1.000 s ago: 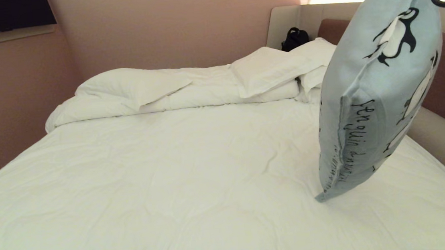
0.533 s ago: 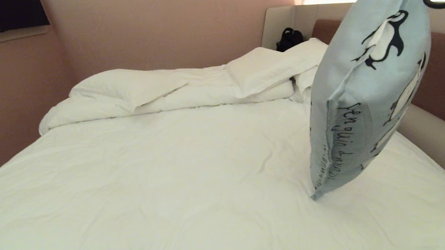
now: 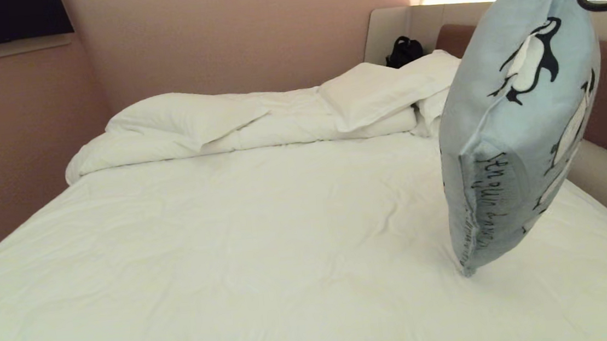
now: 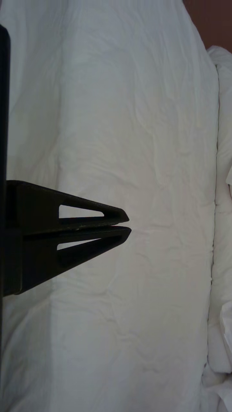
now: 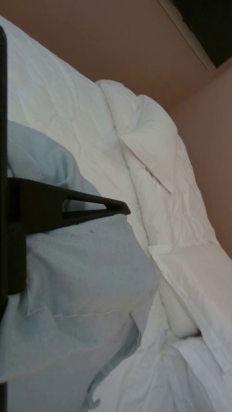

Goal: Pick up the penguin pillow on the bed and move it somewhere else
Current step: Move to the foot of the bed

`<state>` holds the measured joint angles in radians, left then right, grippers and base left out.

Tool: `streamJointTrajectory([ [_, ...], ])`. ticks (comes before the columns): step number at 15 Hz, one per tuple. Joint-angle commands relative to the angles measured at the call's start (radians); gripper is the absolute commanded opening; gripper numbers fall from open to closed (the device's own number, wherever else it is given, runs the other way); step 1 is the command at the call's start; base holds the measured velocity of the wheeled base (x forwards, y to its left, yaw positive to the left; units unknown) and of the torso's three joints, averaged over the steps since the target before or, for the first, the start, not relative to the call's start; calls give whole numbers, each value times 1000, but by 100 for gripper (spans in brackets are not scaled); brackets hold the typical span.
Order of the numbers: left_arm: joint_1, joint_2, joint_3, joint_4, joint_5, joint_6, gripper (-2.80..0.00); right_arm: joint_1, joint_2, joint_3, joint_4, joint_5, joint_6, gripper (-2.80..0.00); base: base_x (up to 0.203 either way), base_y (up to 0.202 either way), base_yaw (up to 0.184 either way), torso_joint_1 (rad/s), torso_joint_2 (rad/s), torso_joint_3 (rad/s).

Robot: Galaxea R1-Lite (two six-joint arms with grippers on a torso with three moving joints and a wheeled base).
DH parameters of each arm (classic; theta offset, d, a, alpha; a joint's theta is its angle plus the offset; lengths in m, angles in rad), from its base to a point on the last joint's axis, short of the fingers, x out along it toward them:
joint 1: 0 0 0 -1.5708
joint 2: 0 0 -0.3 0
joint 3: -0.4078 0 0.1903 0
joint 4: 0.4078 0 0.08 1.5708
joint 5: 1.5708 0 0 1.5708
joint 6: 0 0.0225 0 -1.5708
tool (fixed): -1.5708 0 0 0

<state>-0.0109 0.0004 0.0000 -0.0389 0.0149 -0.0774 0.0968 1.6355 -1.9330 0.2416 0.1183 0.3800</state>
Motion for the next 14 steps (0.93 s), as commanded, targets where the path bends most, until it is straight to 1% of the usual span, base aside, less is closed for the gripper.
streamJointTrajectory([
  [1,0,0,0,-1,0,-1,-280,6,3,0,1,2,1,-280,0,193,2,3,0,-2],
  [6,0,0,0,-1,0,-1,-280,15,6,0,-1,3,0,-280,0,198,-2,3,1,3],
  [14,0,0,0,-1,0,-2,-280,75,21,0,-4,3,2,-280,0,197,-1,5,1,2],
])
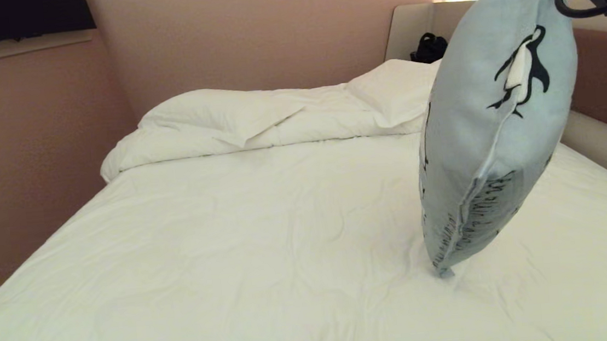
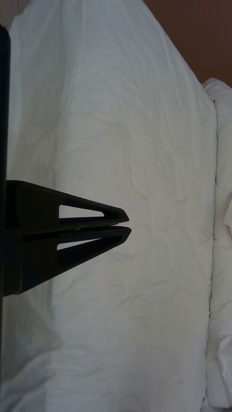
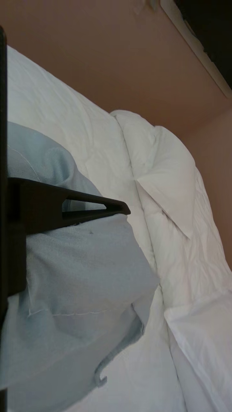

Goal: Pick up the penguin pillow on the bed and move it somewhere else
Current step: Move to the foot of the bed

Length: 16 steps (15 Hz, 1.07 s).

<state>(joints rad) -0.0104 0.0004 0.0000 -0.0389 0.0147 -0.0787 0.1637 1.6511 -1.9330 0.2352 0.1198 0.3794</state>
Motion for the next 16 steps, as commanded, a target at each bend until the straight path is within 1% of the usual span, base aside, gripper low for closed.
streamJointTrajectory([
  [1,0,0,0,-1,1,-1,-280,9,6,0,2,1,3,-280,0,193,1,2,0,7],
  [7,0,0,0,-1,1,0,-280,45,21,0,-42,-11,2,-280,0,194,0,5,3,1],
  [8,0,0,0,-1,1,0,-280,56,28,0,-49,-41,1,-280,0,197,-1,5,2,5],
  [9,0,0,0,-1,1,0,-280,61,35,0,-69,-54,1,-280,0,203,-3,2,2,2],
  [11,1,0,0,-1,1,0,-280,63,41,0,-96,-55,1,-280,0,196,1,-2,4,2],
  [16,0,0,0,-1,1,0,-280,68,46,0,-99,-55,1,-280,0,196,0,4,2,3],
])
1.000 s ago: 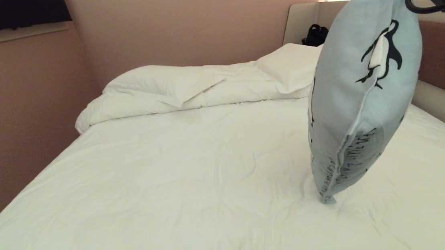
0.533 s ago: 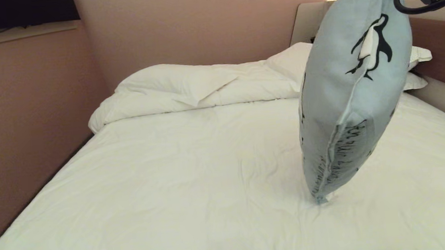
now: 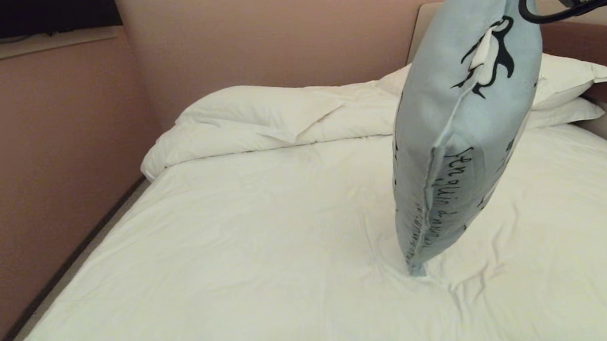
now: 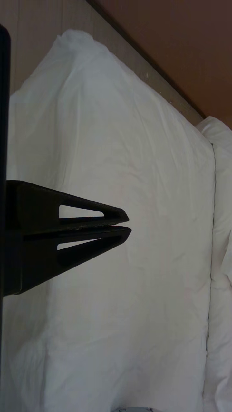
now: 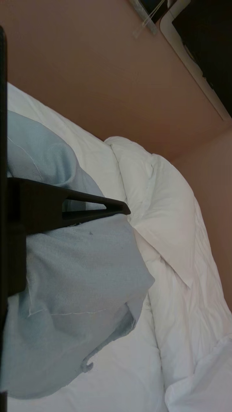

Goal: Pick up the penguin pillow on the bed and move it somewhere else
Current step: Move to the foot of the bed

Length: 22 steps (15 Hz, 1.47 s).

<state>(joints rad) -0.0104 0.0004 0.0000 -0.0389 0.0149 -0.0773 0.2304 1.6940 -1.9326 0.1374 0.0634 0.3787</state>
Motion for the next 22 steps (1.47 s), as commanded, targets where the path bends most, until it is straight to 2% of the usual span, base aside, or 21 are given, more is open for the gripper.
streamJointTrajectory([
  [1,0,0,0,-1,0,-1,-280,1,1,0,-1,3,2,-280,0,192,0,-1,6,2],
  [6,0,0,0,-1,0,-1,-280,3,17,0,-13,0,2,-280,0,155,0,4,3,0],
  [14,0,0,0,-1,0,-1,-280,1,87,1,-133,-18,0,-280,0,0,0,0,0,0],
  [22,0,0,0,-1,0,-1,-280,4,196,1,-351,-126,-79,-280,0,0,0,0,0,0],
])
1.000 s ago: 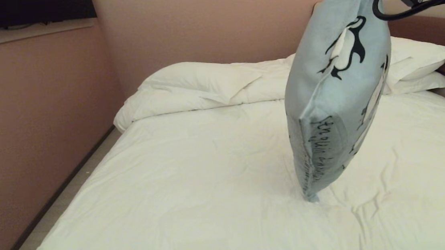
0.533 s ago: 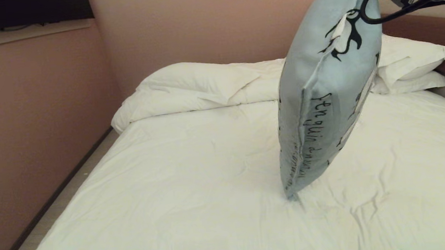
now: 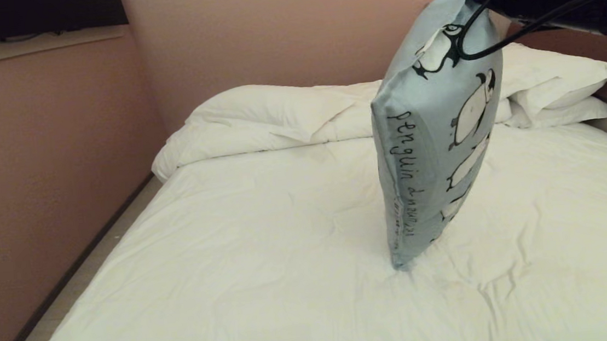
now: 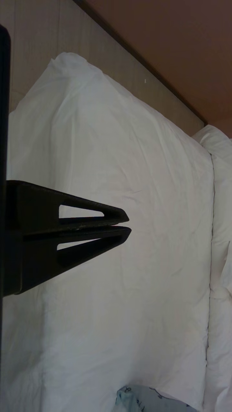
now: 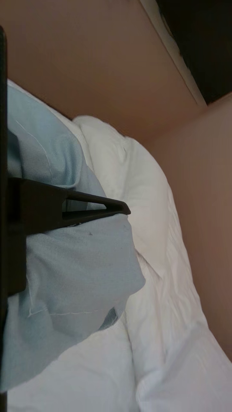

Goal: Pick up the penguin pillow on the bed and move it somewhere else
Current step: Move to the foot of the bed

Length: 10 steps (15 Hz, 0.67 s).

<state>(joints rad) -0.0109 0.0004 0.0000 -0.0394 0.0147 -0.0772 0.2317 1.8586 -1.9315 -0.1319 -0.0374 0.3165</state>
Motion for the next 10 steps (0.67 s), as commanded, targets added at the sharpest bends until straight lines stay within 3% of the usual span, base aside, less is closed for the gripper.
streamJointTrajectory([
  [1,0,0,0,-1,1,-1,-280,3,44,0,-116,-36,-43,-280,0,0,0,0,0,0],
  [10,0,0,0,-1,1,-1,-280,-11,33,4,-195,-49,-50,-280,0,0,0,0,0,0],
])
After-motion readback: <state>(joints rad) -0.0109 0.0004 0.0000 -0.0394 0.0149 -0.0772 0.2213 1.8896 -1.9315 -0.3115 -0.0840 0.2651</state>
